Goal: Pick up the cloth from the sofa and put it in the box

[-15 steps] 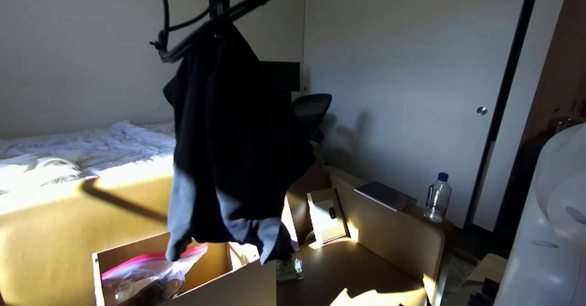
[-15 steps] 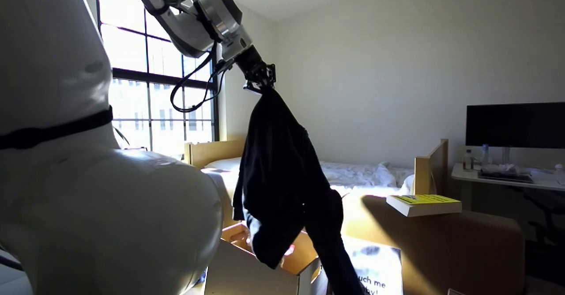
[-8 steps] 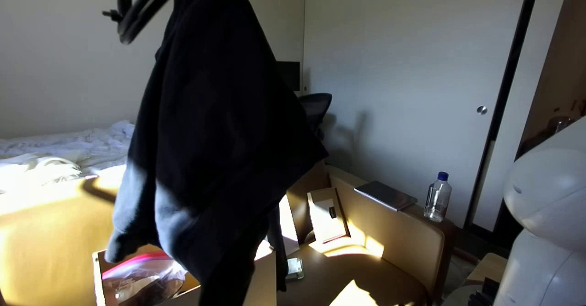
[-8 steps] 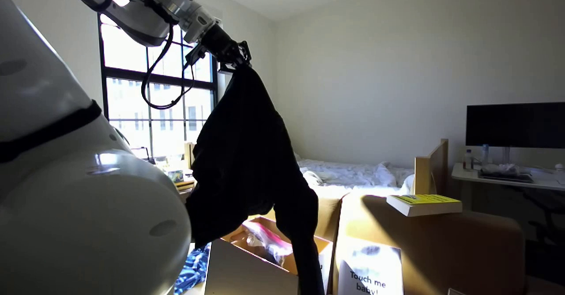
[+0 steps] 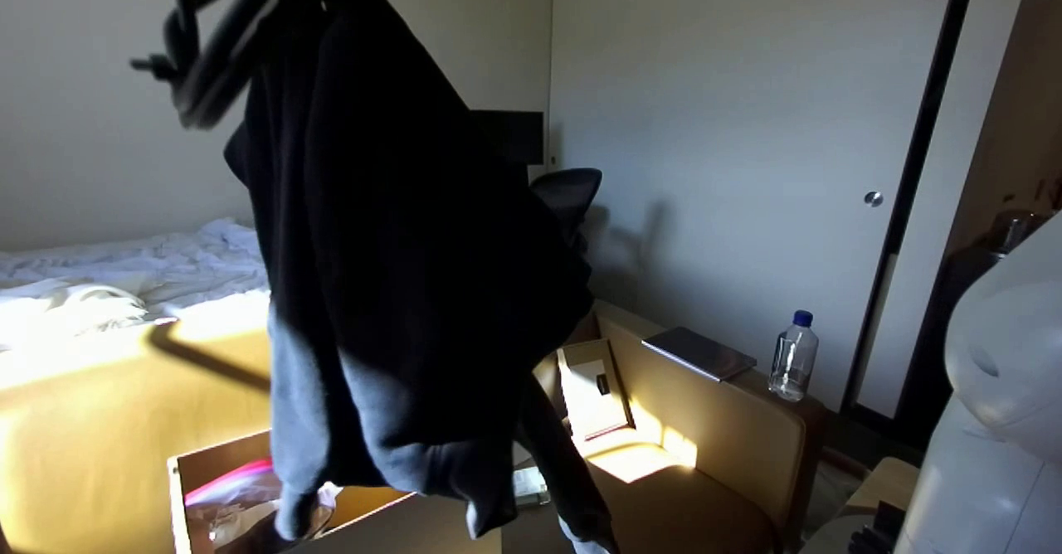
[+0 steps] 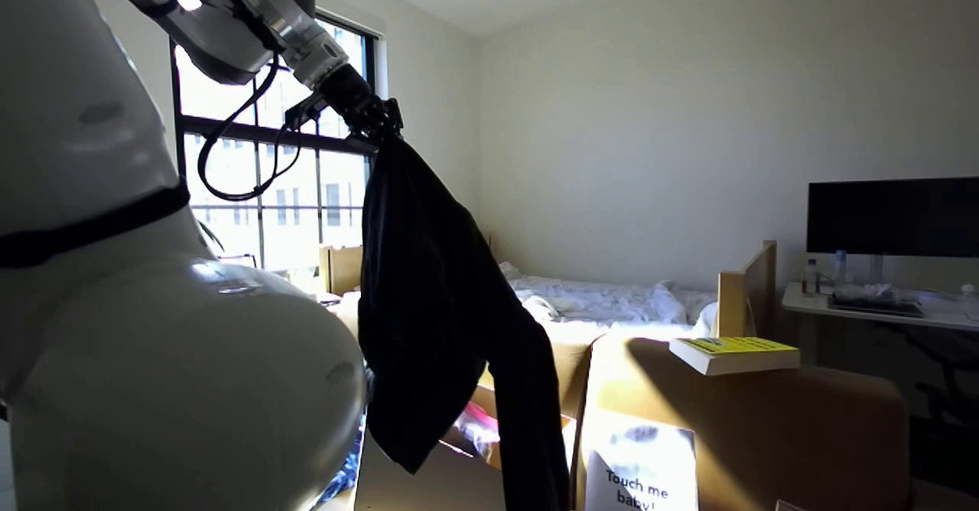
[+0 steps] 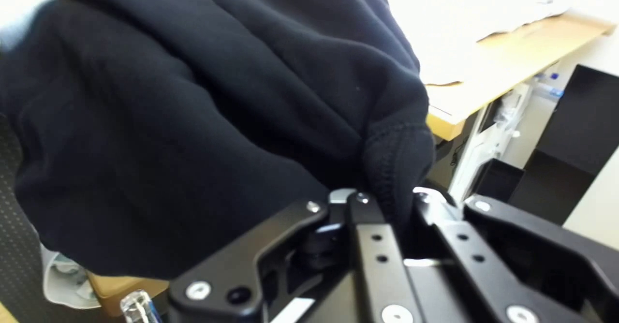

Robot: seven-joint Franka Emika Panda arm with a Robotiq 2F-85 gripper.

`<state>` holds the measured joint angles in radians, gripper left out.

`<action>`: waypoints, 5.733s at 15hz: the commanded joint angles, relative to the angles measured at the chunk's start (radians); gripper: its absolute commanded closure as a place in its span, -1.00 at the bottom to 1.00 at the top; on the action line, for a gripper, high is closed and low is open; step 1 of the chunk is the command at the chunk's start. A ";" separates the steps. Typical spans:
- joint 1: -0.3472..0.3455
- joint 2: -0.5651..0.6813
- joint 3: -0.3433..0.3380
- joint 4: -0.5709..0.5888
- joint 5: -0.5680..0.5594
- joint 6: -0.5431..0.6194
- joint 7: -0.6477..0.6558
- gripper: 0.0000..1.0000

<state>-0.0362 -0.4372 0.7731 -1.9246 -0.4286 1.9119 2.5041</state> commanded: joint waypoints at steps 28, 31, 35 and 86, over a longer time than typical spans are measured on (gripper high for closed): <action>-0.199 0.417 0.101 0.896 -0.041 -0.011 0.007 0.96; -0.154 0.598 0.163 0.945 -0.083 0.013 -0.011 0.96; 0.011 0.755 0.200 1.059 -0.124 -0.064 -0.097 0.96; 0.326 1.311 -0.643 1.549 0.581 -0.423 -0.294 0.96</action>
<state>0.3582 0.8941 0.1232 -0.3618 0.0940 1.4665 2.1317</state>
